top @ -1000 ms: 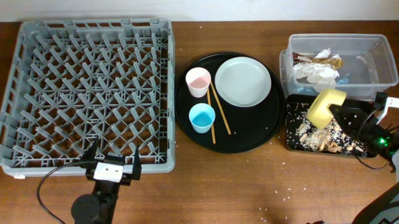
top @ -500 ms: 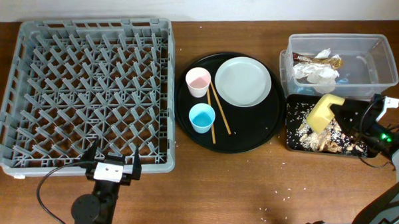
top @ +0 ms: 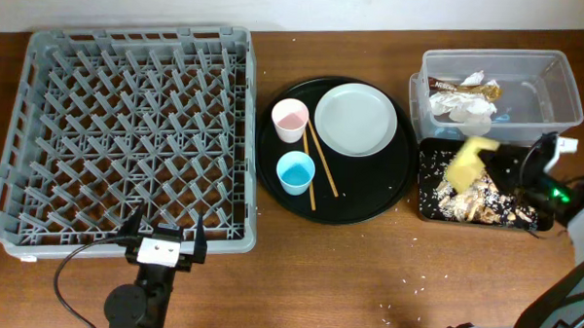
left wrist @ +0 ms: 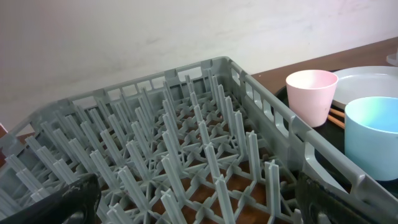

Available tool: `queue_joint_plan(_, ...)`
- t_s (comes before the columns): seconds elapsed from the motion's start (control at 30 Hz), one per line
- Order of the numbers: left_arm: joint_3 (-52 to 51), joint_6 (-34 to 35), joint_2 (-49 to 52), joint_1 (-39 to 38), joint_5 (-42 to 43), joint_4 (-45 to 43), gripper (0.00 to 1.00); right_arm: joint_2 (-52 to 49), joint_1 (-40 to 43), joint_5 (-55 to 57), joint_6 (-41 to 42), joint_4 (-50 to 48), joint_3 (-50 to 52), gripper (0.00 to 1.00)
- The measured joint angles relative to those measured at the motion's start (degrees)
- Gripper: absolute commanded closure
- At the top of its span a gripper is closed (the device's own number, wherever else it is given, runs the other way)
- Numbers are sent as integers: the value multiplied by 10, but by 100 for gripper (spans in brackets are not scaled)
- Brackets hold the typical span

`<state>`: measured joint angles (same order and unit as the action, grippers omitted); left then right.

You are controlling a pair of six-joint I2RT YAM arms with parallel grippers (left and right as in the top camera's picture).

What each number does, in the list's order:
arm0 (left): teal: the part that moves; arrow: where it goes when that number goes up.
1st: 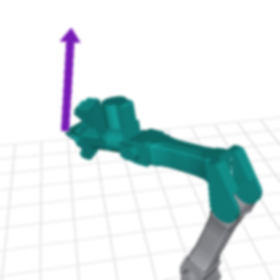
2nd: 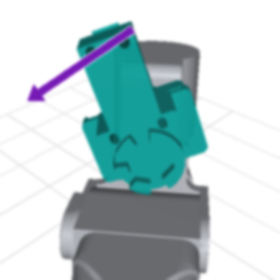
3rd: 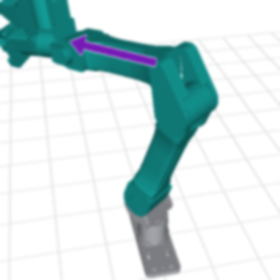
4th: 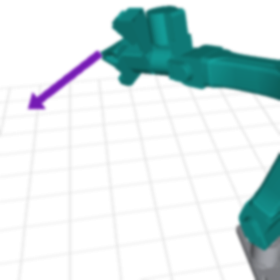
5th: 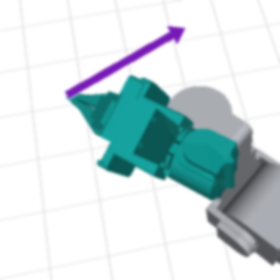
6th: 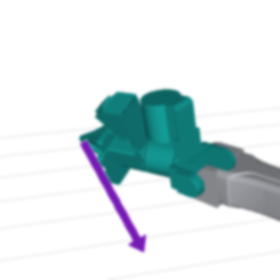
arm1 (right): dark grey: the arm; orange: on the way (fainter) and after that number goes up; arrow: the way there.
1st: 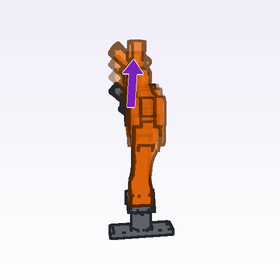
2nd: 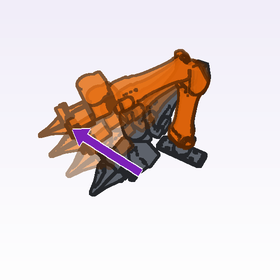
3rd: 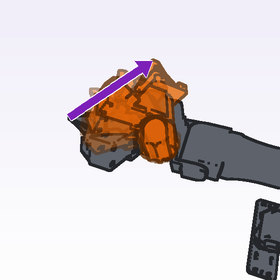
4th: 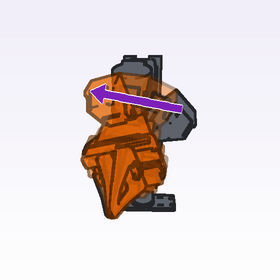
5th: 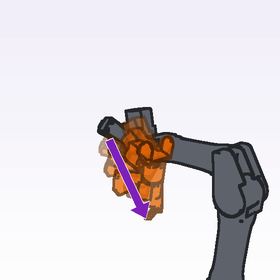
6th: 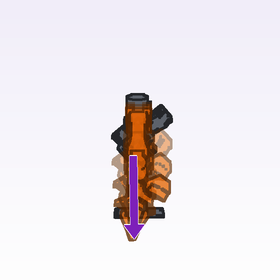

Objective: Sort waste into correct bins and load items into the dishwasher rack
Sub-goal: 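Tip the yellow bowl over the black tray to dump scraps, then return the yellow bowl to the round tray and grasp the blue cup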

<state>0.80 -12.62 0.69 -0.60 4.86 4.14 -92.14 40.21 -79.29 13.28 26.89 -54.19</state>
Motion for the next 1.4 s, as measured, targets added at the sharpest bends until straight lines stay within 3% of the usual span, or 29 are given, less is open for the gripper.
queue_joint_plan(0.27,0,0,0,0,0,0,0,14,-93,-62,-3,-81,0,96)
queue_joint_plan(0.47,0,0,0,0,0,0,0,27,-206,12,23,-86,0,96)
queue_joint_plan(0.7,0,0,0,0,0,0,0,30,-480,363,46,2,-41,96)
queue_joint_plan(0.83,0,0,0,0,0,0,0,31,-570,550,48,44,-66,96)
queue_joint_plan(1.03,0,0,0,0,0,0,0,28,-631,739,47,55,-69,96)
queue_joint_plan(1.23,0,0,0,0,0,0,0,-21,-636,809,47,55,-71,95)
queue_joint_plan(1.3,0,0,0,0,0,0,0,-31,-636,818,47,56,-70,83)
queue_joint_plan(1.37,0,0,0,0,0,0,0,-33,-636,825,44,57,-71,62)
queue_joint_plan(1.4,0,0,0,0,0,0,0,-33,-636,828,40,57,-71,59)
